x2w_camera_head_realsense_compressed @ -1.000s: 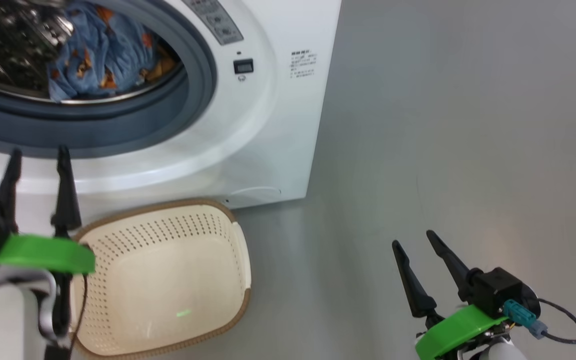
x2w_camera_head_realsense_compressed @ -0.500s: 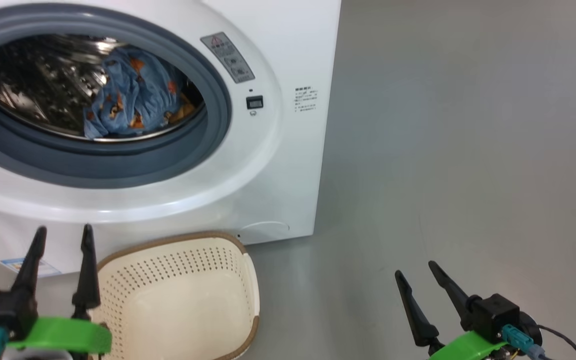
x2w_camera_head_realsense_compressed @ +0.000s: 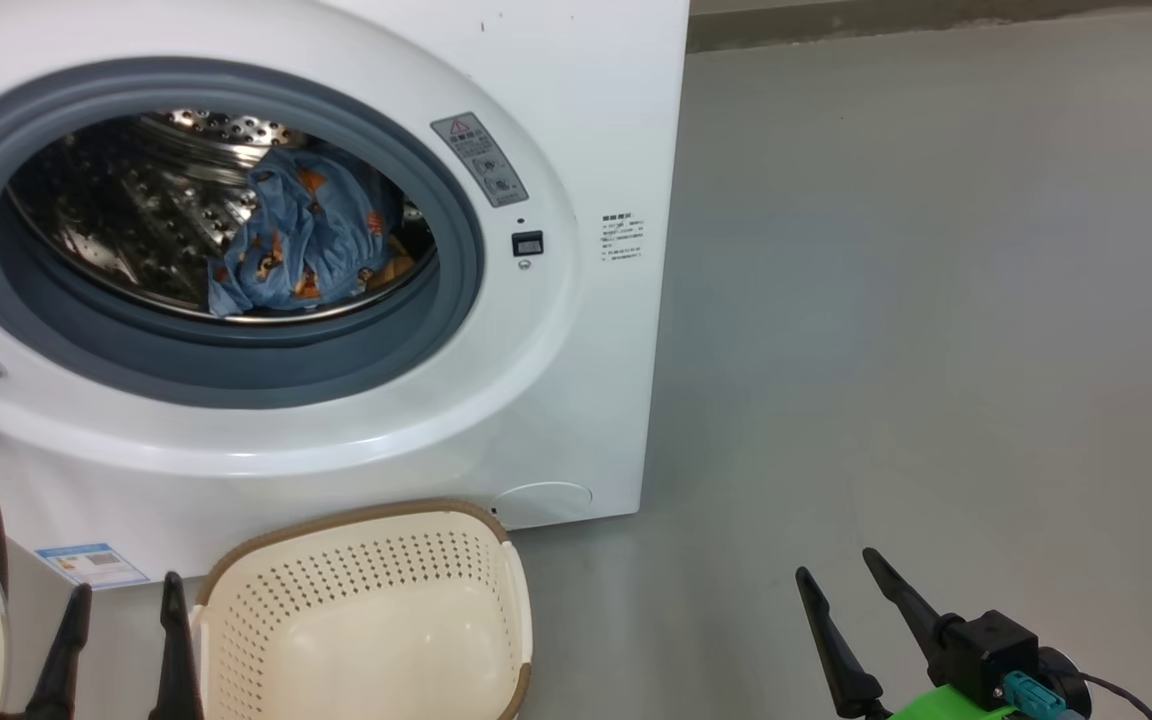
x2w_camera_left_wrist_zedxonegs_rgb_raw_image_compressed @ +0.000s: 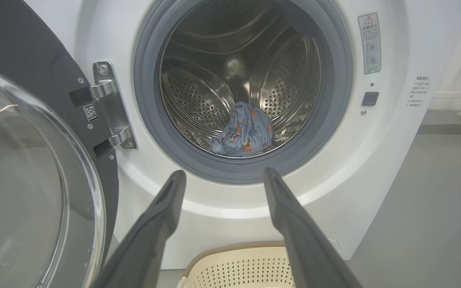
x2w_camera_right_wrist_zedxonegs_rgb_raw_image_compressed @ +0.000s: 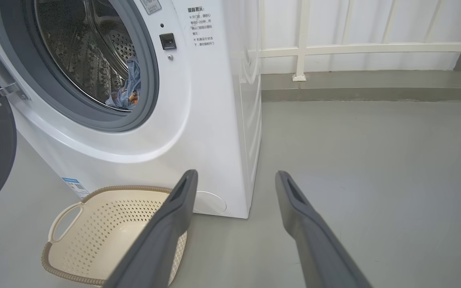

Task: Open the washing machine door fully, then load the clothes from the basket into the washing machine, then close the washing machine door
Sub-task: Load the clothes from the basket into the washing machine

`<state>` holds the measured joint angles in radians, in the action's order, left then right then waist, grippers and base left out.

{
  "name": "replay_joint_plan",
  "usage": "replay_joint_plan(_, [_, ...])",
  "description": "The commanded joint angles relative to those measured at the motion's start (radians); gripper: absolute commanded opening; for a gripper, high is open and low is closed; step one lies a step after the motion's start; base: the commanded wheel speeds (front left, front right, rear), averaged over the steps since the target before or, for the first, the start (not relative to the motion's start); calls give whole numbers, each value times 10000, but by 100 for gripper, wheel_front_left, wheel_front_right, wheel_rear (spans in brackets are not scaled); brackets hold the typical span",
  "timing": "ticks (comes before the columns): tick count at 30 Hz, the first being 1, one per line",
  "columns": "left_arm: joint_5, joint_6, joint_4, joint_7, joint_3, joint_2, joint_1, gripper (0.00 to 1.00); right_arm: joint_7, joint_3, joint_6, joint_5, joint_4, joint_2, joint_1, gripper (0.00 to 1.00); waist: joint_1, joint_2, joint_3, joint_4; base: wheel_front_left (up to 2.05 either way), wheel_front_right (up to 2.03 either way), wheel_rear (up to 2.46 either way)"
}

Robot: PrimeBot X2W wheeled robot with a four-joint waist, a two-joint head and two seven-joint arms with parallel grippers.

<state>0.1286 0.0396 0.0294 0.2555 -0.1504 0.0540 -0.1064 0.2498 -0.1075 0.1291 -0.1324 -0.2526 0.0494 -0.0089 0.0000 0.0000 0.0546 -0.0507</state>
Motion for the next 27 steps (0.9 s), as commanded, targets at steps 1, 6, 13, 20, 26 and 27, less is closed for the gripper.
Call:
replay_joint_plan(1, [-55,-97,-350,63,-308,87,87,100,120,-190,16,17,232,8,-45,100,0,0,-58,53,0,0,0])
replay_joint_plan(6, [-146,-74,-561,63,-158,26,-308,100,120,-59,16,18,336,8,-53,100,0,0,-81,49,0,0,0])
replay_joint_plan(13, [-27,-258,-680,63,108,-25,-853,100,120,126,16,46,426,8,-103,100,0,0,-147,-3,0,0,0])
replay_joint_plan(20, [39,-298,-569,63,226,-34,-893,100,120,178,16,50,520,8,-164,100,0,0,-190,20,0,0,0])
replay_joint_plan(26, [111,-345,-516,63,282,-36,-911,100,120,194,16,35,577,8,-176,100,0,0,-221,53,0,0,0])
replay_joint_plan(27, [128,-347,-513,63,289,-36,-912,100,120,210,16,31,587,8,-183,100,0,0,-219,59,0,0,0])
